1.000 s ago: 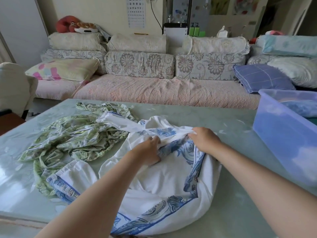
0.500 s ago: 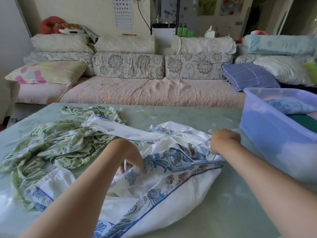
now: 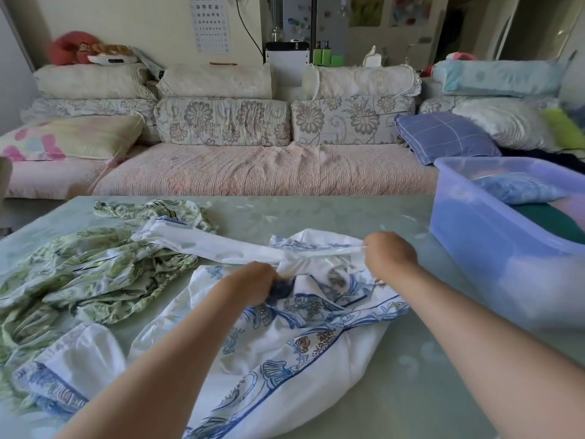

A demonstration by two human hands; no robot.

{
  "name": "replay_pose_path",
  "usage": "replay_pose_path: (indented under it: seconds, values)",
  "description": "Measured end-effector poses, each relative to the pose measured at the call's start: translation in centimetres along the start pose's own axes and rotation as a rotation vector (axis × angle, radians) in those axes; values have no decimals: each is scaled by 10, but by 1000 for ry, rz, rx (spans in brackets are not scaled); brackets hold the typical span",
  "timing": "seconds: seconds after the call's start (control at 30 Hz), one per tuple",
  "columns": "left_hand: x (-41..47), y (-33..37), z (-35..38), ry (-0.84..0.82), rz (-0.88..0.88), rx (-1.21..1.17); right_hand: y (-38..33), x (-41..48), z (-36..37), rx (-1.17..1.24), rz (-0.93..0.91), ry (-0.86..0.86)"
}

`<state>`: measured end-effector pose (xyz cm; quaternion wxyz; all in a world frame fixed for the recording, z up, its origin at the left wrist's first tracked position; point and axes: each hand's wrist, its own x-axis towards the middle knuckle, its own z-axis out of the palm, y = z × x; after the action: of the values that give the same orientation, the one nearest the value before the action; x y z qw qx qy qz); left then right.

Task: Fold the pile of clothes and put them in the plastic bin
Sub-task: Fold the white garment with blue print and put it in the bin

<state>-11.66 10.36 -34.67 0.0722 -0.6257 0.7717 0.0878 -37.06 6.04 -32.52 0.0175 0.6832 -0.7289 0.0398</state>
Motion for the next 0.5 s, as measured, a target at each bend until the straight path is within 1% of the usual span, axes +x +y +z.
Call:
replay_pose_path:
  seconds: [0.07, 0.1, 0.2, 0.27, 0.3, 0.33, 0.37, 0.4, 0.43, 0.47, 0.5]
  values:
    - [1, -12, -9, -23, -156, 128, 19, 2, -11, -67, 119, 56]
    - [0, -17, -15, -56, -223, 166, 29, 2, -13, -124, 158, 52]
    - [0, -22, -28, -163, -369, 212, 50, 1, -11, -272, 244, -62]
    - [2, -14, -32, -174, -432, 219, 55, 3, -5, -296, 219, -109]
    - [2, -5, -34, -132, -449, 211, 55, 4, -2, -303, 133, -86]
    - [5, 3, -36, -61, -437, 205, 53, 5, 2, -287, 7, -56]
    - [11, 8, -34, 31, -370, 179, 50, 6, 6, -222, -133, -47]
    - [20, 13, -30, 108, -257, 138, 47, 6, 7, -127, -239, -63]
    - [28, 18, -25, 181, -123, 66, 42, 4, 8, -38, -288, -93]
    - [35, 23, -20, 219, -27, -46, 37, 4, 10, 4, -287, -114]
    - [41, 29, -15, 228, 32, -160, 35, 6, 13, 24, -257, -132]
